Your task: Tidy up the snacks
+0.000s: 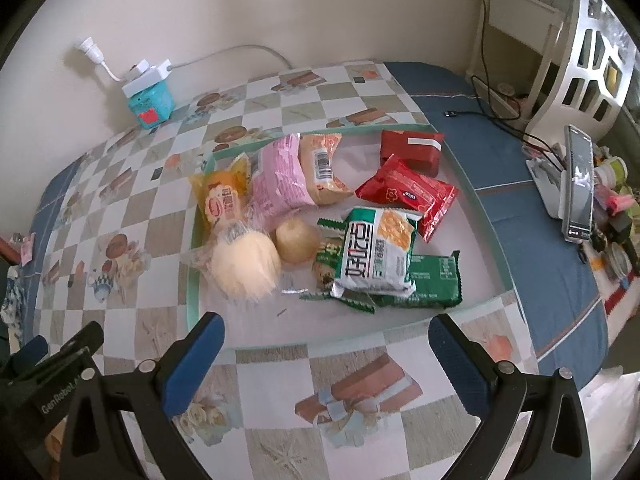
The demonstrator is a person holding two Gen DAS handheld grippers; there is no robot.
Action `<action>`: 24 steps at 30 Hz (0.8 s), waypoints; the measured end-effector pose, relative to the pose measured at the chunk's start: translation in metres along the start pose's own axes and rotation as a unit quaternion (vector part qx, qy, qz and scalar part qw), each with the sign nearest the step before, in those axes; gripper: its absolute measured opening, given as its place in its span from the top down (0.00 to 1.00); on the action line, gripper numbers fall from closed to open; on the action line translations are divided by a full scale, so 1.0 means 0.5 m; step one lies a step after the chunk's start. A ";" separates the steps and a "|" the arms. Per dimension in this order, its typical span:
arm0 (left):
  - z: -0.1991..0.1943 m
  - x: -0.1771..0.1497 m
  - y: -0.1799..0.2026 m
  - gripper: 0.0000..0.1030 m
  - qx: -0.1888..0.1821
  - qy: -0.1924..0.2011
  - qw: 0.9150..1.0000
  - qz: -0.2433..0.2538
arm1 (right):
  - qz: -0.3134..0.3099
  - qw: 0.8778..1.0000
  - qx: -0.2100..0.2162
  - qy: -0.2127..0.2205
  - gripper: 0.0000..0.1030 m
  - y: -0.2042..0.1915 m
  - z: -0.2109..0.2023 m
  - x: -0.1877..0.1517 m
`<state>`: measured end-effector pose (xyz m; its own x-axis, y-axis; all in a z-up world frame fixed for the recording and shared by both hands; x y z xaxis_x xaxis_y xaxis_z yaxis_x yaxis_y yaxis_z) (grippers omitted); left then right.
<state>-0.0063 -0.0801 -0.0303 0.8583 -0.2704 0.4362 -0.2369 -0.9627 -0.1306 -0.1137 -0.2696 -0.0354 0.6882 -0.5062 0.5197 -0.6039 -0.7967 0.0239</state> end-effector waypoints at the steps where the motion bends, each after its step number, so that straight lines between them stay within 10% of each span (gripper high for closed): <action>1: -0.002 -0.003 -0.001 0.13 0.001 0.002 1.000 0.002 | -0.002 1.000 -0.001 0.000 0.00 -0.001 -0.002 -0.004; 24: -0.001 -0.015 -0.015 0.13 -0.006 -0.007 1.000 0.003 | -0.024 1.000 -0.012 0.006 0.00 -0.018 -0.008 -0.018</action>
<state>-0.0113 -0.0709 -0.0322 0.8632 -0.2755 0.4231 -0.2471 -0.9613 -0.1219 -0.1160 -0.2565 -0.0369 0.7127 -0.4629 0.5270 -0.5791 -0.8123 0.0697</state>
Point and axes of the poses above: each gripper's, at about its wrist camera, not at the fingertips, and z roughly the way its jaws point, y to its right, x to its top, the point moved 4 cm from there along z, roughly the way its jaws point, and after that the axes turned 1 degree about -x, right-handed, at the moved point
